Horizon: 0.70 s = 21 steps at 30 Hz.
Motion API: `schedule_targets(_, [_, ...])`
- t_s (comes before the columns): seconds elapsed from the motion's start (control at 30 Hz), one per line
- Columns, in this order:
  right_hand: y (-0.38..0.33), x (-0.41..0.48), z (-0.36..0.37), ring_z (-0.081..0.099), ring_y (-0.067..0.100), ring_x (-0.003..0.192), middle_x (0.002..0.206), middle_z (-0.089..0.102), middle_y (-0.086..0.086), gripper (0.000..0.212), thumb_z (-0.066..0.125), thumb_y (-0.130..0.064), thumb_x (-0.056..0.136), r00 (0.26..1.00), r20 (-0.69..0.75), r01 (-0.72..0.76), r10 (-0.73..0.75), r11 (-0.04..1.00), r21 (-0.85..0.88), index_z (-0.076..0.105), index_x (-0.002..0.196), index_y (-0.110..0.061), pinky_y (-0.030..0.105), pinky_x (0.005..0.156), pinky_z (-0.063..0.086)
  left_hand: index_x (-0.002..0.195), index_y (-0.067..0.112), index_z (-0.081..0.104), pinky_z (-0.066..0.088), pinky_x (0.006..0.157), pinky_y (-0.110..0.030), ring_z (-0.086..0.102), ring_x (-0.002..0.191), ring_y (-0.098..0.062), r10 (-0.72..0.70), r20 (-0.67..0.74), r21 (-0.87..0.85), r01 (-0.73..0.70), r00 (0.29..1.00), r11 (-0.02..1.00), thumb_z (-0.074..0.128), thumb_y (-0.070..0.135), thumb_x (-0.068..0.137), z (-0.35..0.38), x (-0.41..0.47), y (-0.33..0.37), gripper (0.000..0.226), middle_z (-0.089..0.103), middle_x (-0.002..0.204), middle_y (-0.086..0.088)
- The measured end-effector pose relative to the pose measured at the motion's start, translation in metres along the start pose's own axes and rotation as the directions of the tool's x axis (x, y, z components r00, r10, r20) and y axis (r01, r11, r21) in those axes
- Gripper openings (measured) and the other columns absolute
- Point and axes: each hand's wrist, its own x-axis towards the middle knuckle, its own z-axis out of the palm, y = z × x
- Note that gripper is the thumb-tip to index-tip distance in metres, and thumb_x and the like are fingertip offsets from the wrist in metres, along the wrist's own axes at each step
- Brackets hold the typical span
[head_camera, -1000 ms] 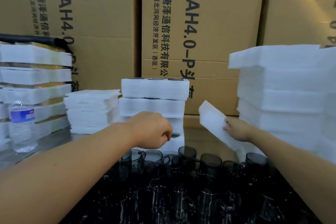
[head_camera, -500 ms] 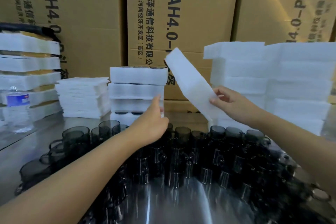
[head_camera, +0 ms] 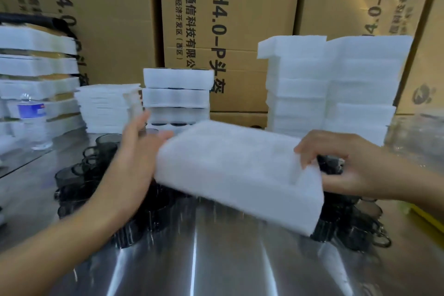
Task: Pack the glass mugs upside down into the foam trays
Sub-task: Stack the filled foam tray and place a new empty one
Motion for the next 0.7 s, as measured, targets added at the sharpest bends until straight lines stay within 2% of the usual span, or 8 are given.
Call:
schedule_targets(0.1, [-0.004, -0.018, 0.011, 0.056, 0.004, 0.098, 0.101, 0.061, -0.014, 0.018, 0.068, -0.017, 0.08, 0.994, 0.106, 0.038, -0.026, 0.994, -0.107, 0.059, 0.084, -0.032, 0.015, 0.082, 0.041, 0.116, 0.064, 0.034, 0.044, 0.082, -0.012, 0.053, 0.108, 0.015, -0.003, 0.221, 0.218, -0.046, 0.975, 0.975, 0.066, 0.053, 0.078, -0.004, -0.059, -0.016, 0.051, 0.055, 0.12, 0.028])
schedule_targets(0.27, [0.0, -0.047, 0.042, 0.056, 0.003, 0.09, 0.1, 0.057, -0.012, 0.024, 0.062, -0.007, 0.077, 0.967, 0.25, 0.092, -0.045, 0.979, -0.181, 0.057, 0.084, -0.03, 0.008, 0.092, 0.036, 0.119, 0.081, 0.007, 0.022, 0.095, -0.001, 0.016, 0.123, 0.019, 0.024, 0.421, 0.585, -0.292, 0.907, 0.757, 0.051, 0.08, 0.049, -0.01, -0.114, -0.029, 0.083, 0.007, 0.138, 0.047])
schedule_targets(0.33, [0.004, -0.055, 0.057, 0.058, 0.005, 0.087, 0.098, 0.056, -0.011, 0.024, 0.06, -0.005, 0.077, 0.957, 0.277, 0.145, -0.081, 0.965, -0.218, 0.058, 0.084, -0.027, 0.024, 0.111, 0.029, 0.121, 0.073, 0.028, 0.03, 0.084, 0.0, 0.026, 0.113, 0.016, 0.01, 0.516, 0.673, -0.413, 0.857, 0.613, 0.035, 0.093, 0.06, -0.007, -0.122, -0.027, 0.064, 0.022, 0.137, 0.04])
schedule_targets(0.37, [0.006, -0.056, 0.064, 0.059, 0.006, 0.085, 0.096, 0.056, -0.01, 0.023, 0.061, -0.005, 0.076, 0.955, 0.282, 0.167, -0.094, 0.954, -0.249, 0.059, 0.083, -0.027, 0.031, 0.112, 0.03, 0.115, 0.06, 0.043, 0.033, 0.065, 0.001, 0.034, 0.1, 0.012, -0.03, 0.561, 0.693, -0.45, 0.827, 0.564, 0.025, 0.09, 0.071, -0.008, -0.124, -0.027, 0.056, 0.036, 0.127, 0.033])
schedule_targets(0.43, [0.006, -0.057, 0.076, 0.06, 0.006, 0.083, 0.091, 0.058, -0.009, 0.023, 0.065, -0.005, 0.071, 0.953, 0.284, 0.195, -0.106, 0.932, -0.306, 0.059, 0.081, -0.026, 0.038, 0.109, 0.035, 0.103, 0.049, 0.044, 0.024, 0.055, 0.0, 0.036, 0.084, 0.007, 0.009, 0.593, 0.714, -0.53, 0.805, 0.457, 0.015, 0.078, 0.085, -0.007, -0.126, -0.031, 0.045, 0.041, 0.113, 0.026])
schedule_targets(0.5, [0.008, -0.054, 0.087, 0.062, 0.009, 0.082, 0.088, 0.059, -0.006, 0.026, 0.068, -0.001, 0.068, 0.955, 0.277, 0.202, -0.111, 0.923, -0.327, 0.06, 0.079, -0.023, 0.041, 0.106, 0.039, 0.102, 0.047, 0.043, 0.022, 0.057, -0.002, 0.034, 0.082, 0.005, 0.032, 0.61, 0.712, -0.566, 0.791, 0.417, 0.023, 0.071, 0.087, -0.007, -0.123, -0.035, 0.035, 0.04, 0.111, 0.024])
schedule_targets(0.6, [0.015, -0.044, 0.096, 0.064, 0.015, 0.08, 0.087, 0.062, -0.002, 0.029, 0.071, 0.006, 0.064, 0.973, 0.199, 0.181, -0.117, 0.922, -0.342, 0.061, 0.076, -0.018, 0.046, 0.103, 0.041, 0.109, 0.044, 0.048, 0.031, 0.061, -0.007, 0.039, 0.086, 0.007, 0.03, 0.594, 0.684, -0.525, 0.804, 0.507, 0.038, 0.058, 0.081, -0.007, -0.114, -0.042, 0.033, 0.042, 0.109, 0.025])
schedule_targets(0.7, [0.023, -0.032, 0.102, 0.065, 0.017, 0.077, 0.085, 0.064, 0.0, 0.031, 0.074, 0.012, 0.06, 0.985, 0.139, 0.144, -0.1, 0.92, -0.365, 0.063, 0.072, -0.015, 0.048, 0.1, 0.044, 0.121, 0.054, 0.037, 0.034, 0.085, -0.019, 0.034, 0.104, 0.013, 0.017, 0.544, 0.717, -0.474, 0.839, 0.511, 0.02, 0.069, 0.079, -0.005, -0.103, -0.055, 0.048, 0.033, 0.12, 0.035])
